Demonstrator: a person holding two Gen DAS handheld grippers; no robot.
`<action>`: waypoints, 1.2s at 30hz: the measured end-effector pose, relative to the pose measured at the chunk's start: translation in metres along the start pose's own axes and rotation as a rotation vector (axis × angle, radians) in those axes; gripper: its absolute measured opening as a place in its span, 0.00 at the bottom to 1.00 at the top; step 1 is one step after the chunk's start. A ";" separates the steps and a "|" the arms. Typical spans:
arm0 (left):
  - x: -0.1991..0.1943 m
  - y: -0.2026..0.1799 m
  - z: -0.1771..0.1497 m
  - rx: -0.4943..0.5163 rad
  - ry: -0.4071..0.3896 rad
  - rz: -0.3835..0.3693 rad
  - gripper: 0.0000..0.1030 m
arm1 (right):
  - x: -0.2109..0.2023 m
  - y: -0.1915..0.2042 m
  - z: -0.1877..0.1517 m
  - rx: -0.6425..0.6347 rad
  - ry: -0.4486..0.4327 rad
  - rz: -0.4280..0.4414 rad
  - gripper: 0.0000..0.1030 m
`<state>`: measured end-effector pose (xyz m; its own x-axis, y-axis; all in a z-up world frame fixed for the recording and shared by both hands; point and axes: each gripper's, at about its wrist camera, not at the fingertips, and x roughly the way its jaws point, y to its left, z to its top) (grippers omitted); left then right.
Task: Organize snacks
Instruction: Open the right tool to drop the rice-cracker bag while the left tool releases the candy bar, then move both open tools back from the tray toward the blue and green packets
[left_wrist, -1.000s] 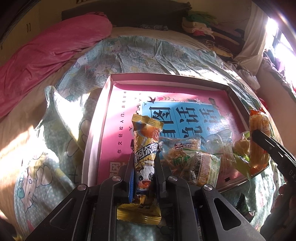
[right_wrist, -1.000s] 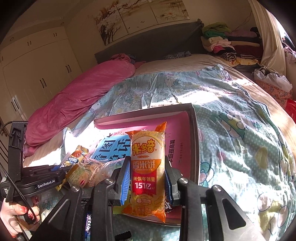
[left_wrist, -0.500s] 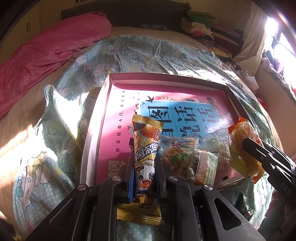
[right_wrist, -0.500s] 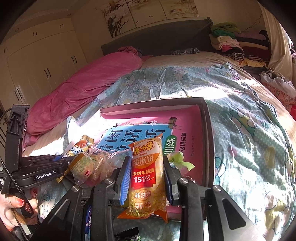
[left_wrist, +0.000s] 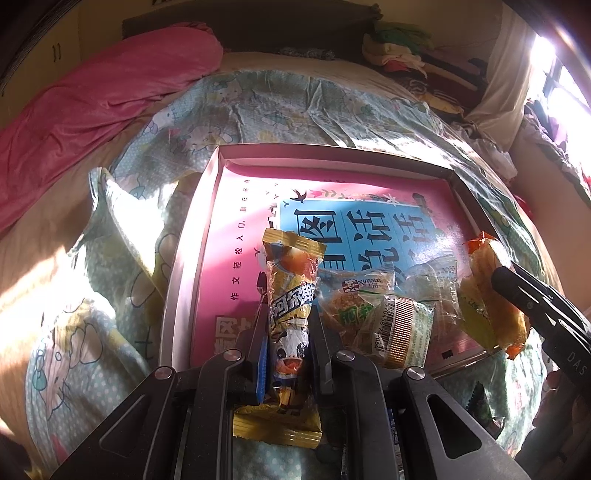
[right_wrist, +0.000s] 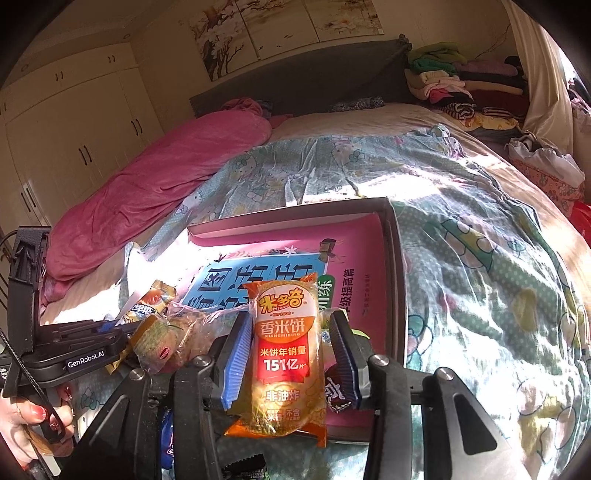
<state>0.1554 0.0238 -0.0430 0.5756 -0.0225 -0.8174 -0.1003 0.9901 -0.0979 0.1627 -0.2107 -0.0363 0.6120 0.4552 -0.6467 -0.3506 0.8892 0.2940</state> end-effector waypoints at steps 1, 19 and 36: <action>0.000 0.000 0.000 0.000 0.001 0.000 0.17 | -0.001 -0.001 0.000 0.003 -0.003 -0.002 0.42; -0.009 -0.002 -0.001 0.003 -0.005 -0.007 0.42 | -0.015 -0.006 0.008 0.020 -0.066 -0.028 0.61; -0.022 0.011 0.005 -0.048 -0.024 -0.022 0.55 | -0.020 -0.003 0.007 -0.001 -0.074 -0.051 0.65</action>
<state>0.1457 0.0359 -0.0238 0.5976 -0.0405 -0.8007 -0.1254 0.9817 -0.1433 0.1564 -0.2223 -0.0193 0.6800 0.4117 -0.6068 -0.3186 0.9112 0.2612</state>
